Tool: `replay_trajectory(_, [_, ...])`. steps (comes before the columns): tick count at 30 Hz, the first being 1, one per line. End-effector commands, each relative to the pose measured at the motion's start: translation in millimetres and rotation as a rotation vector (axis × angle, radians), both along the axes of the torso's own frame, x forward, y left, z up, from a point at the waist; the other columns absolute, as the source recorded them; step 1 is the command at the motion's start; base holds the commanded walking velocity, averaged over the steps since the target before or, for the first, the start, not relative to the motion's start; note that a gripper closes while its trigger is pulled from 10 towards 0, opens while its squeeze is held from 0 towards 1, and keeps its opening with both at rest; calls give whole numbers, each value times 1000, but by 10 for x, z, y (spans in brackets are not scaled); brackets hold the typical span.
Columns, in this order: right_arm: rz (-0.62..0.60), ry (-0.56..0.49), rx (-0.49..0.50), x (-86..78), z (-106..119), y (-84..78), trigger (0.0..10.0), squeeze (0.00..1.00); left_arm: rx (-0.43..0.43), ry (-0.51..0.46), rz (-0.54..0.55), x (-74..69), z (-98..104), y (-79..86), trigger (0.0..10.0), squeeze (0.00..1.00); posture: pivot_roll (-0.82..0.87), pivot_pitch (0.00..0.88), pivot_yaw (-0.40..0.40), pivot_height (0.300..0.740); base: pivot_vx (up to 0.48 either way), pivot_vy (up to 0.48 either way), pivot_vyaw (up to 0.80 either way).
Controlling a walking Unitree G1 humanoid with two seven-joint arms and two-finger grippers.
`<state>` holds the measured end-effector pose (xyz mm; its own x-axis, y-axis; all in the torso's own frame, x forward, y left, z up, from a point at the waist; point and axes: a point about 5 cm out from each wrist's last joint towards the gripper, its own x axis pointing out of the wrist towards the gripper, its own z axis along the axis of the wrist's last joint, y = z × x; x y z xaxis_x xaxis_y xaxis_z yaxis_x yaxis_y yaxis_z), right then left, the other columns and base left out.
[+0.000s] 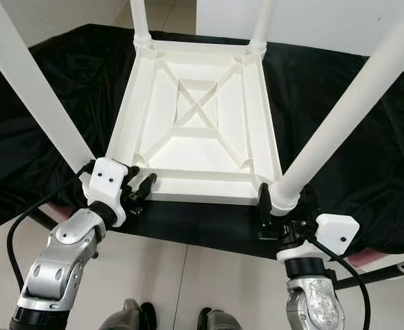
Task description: Building children table
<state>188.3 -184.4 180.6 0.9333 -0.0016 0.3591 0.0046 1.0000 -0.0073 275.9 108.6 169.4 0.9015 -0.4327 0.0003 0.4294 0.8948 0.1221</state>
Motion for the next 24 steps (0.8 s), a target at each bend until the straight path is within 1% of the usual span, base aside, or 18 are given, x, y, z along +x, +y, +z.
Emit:
replay_trajectory(1, [20,-6,-8,9,15,26,10000,0,23,-8,77,19,-26,42,10000,0,-10,149,-3,740,0,0,0])
replay_trajectory(2, [24,-8,-10,24,21,28,10000,0,73,-18,71,47,-28,70,10000,0,-4,148,-11,740,0,0,0])
replay_trajectory(4, [24,-8,-10,24,21,28,10000,0,73,-18,71,47,-28,70,10000,0,-4,148,-11,740,0,0,0])
replay_trajectory(5, [25,-10,-14,36,26,28,10000,0,115,-31,60,65,-24,88,10000,0,-5,148,-11,740,0,0,0])
replay_trajectory(6, [25,-10,-14,36,26,28,10000,0,115,-31,60,65,-24,88,10000,0,-5,148,-11,740,0,0,0])
replay_trajectory(8, [24,-12,-15,47,31,29,10000,0,208,-49,36,97,-42,139,10000,0,-9,148,-9,740,0,0,0])
replay_trajectory(10, [22,-14,-13,58,35,32,10000,0,300,-52,6,131,-102,163,10000,0,-12,150,-10,740,0,0,0])
replay_trajectory(12, [22,-14,-13,58,35,32,10000,0,300,-52,6,131,-102,163,10000,0,-12,150,-10,740,0,0,0])
replay_trajectory(13, [22,-16,-13,63,41,33,10000,0,334,-48,-3,158,-126,168,10000,0,-17,153,-7,740,0,0,0])
replay_trajectory(14, [22,-16,-13,63,41,33,10000,0,334,-48,-3,158,-126,168,10000,0,-17,153,-7,740,0,0,0])
replay_trajectory(15, [23,-18,-15,68,48,34,10000,0,365,-47,-11,191,-135,169,10000,0,-17,154,-5,740,0,0,0])
replay_trajectory(17, [21,-22,-18,79,58,34,10000,0,399,-50,-18,252,-124,166,10000,0,-23,154,-3,740,0,0,0])
replay_trajectory(18, [21,-22,-18,79,58,34,10000,0,399,-50,-18,252,-124,166,10000,0,-23,154,-3,740,0,0,0])
replay_trajectory(22, [13,-27,-17,90,69,40,10000,0,434,-94,-30,407,-33,105,10000,0,-35,155,8,740,0,0,0])
replay_trajectory(24, [12,-27,-17,93,68,42,10000,0,437,-100,-33,424,-29,96,10000,0,-35,155,8,740,0,0,0])
